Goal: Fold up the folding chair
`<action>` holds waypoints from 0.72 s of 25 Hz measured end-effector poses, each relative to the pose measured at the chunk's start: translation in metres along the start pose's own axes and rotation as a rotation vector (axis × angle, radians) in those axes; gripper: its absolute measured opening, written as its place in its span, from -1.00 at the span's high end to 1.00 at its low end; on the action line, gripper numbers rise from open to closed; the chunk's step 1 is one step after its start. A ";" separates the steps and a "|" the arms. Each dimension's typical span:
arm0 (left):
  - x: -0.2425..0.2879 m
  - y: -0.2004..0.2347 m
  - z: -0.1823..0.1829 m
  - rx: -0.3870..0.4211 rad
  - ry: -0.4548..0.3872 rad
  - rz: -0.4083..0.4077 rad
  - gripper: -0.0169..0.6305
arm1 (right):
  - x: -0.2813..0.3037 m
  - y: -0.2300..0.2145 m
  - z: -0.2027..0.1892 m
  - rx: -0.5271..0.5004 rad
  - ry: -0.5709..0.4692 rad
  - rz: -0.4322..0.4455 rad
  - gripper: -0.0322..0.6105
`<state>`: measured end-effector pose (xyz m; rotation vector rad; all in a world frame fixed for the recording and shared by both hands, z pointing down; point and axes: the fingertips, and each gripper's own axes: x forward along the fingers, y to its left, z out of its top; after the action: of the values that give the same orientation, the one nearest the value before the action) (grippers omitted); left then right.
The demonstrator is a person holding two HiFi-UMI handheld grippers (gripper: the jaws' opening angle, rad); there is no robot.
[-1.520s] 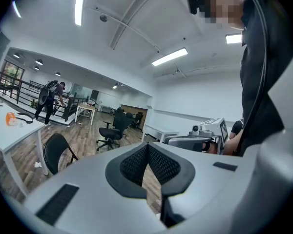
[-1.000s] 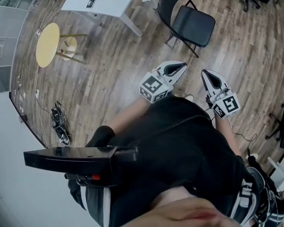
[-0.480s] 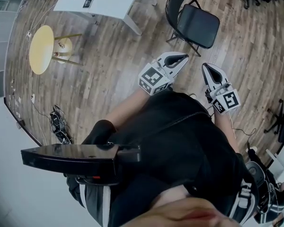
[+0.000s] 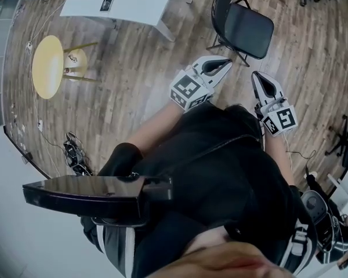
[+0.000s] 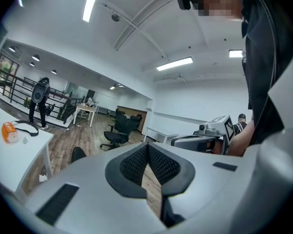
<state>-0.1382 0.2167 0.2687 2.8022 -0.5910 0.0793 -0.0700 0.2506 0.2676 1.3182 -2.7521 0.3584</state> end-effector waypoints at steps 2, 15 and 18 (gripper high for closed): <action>0.003 0.008 0.001 -0.007 0.000 -0.001 0.93 | 0.004 -0.006 -0.001 0.006 0.006 -0.012 0.87; 0.068 0.037 0.009 -0.001 0.037 0.065 0.93 | 0.010 -0.096 0.000 0.038 -0.003 0.011 0.87; 0.092 0.045 0.015 0.036 0.063 0.090 0.93 | 0.014 -0.123 0.005 0.034 -0.008 0.032 0.87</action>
<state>-0.0727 0.1369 0.2757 2.7953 -0.7070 0.1967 0.0167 0.1650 0.2867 1.2875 -2.7884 0.4040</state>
